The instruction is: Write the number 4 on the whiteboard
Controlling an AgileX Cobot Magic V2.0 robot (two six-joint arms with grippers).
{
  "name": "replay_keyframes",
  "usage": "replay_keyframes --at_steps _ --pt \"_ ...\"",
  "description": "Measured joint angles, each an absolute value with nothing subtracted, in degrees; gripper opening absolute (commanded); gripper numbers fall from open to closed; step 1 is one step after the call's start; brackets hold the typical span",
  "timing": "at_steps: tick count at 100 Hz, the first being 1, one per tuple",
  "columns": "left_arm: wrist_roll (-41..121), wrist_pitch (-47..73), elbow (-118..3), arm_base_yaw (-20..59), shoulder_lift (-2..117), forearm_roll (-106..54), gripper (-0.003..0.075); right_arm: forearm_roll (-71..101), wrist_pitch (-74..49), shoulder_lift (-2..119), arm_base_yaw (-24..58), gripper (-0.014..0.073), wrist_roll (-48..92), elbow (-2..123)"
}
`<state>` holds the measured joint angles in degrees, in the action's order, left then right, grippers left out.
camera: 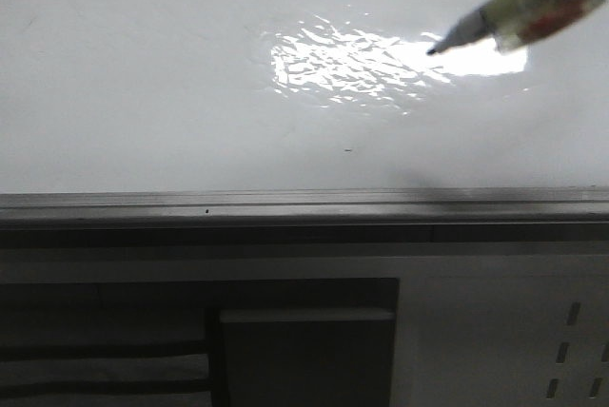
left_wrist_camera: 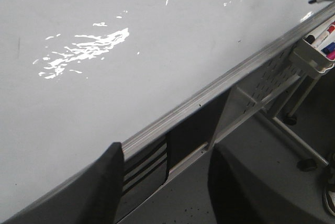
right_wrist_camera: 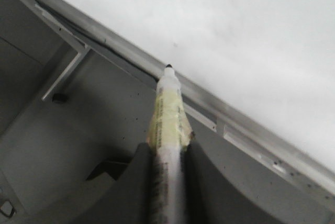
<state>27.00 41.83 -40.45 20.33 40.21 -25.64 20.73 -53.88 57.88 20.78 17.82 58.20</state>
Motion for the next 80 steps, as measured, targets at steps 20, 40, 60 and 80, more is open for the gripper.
replay_keyframes --at_steps 20,40,60,80 --pt "26.9 41.0 -40.5 20.3 40.2 -25.7 0.0345 21.4 -49.1 61.9 20.9 -0.0046 19.3 61.2" --pt "26.9 39.8 -40.5 20.3 40.2 -25.7 0.0345 21.7 -42.0 66.3 26.1 -0.0046 19.4 61.2" --pt "26.9 37.9 -40.5 20.3 40.2 -25.8 0.0345 22.6 -36.1 72.1 29.6 -0.0046 20.4 61.2" --pt "26.9 37.7 -40.5 20.3 40.2 -25.8 0.0345 22.6 -31.0 74.9 29.8 -0.0046 20.4 61.0"
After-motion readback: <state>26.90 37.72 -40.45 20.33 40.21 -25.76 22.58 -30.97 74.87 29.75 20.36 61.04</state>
